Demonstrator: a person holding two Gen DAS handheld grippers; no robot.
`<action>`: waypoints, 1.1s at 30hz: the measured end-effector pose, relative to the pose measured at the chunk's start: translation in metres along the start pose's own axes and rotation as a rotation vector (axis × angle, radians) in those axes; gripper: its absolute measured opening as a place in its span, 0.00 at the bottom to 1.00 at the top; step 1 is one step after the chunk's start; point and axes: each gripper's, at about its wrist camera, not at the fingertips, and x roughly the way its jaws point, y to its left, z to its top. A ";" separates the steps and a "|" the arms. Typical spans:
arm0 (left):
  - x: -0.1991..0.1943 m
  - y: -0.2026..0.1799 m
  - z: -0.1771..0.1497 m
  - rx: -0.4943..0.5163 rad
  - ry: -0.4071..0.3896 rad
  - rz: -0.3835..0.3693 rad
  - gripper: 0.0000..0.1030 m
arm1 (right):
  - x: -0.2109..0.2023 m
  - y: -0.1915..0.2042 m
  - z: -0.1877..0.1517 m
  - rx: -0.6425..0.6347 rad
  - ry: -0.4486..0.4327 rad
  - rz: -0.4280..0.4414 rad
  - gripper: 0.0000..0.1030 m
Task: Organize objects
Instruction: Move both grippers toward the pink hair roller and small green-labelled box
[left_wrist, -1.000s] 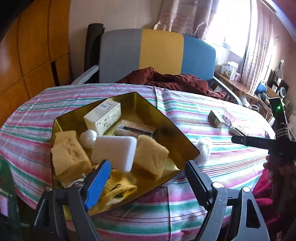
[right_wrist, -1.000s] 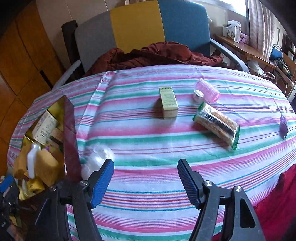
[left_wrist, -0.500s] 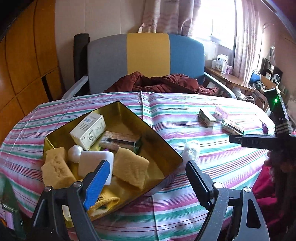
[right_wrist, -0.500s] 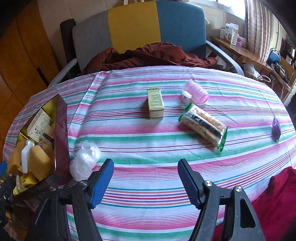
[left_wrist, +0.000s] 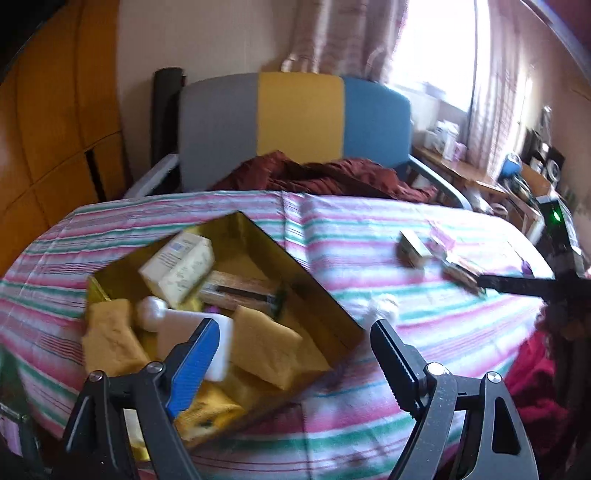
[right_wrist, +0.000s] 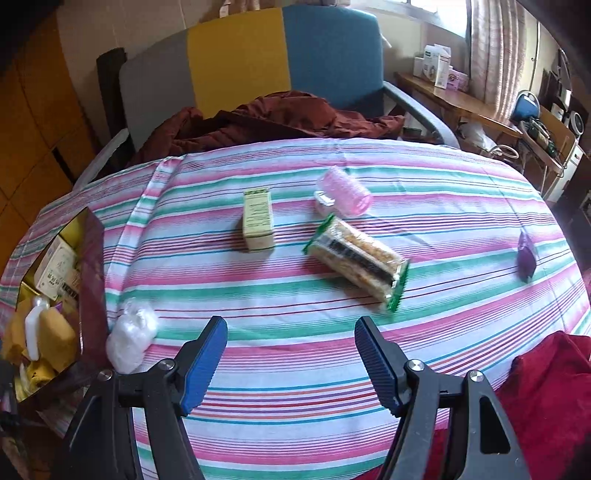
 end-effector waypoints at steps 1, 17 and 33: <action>-0.002 0.007 0.003 -0.005 -0.012 0.022 0.82 | 0.000 -0.003 0.001 0.001 -0.003 -0.006 0.70; -0.005 0.074 0.022 -0.158 -0.034 0.128 0.86 | 0.012 -0.044 0.023 0.038 0.002 -0.072 0.70; 0.042 -0.038 0.015 0.057 0.098 -0.097 0.86 | 0.035 -0.063 0.044 0.050 0.026 -0.096 0.70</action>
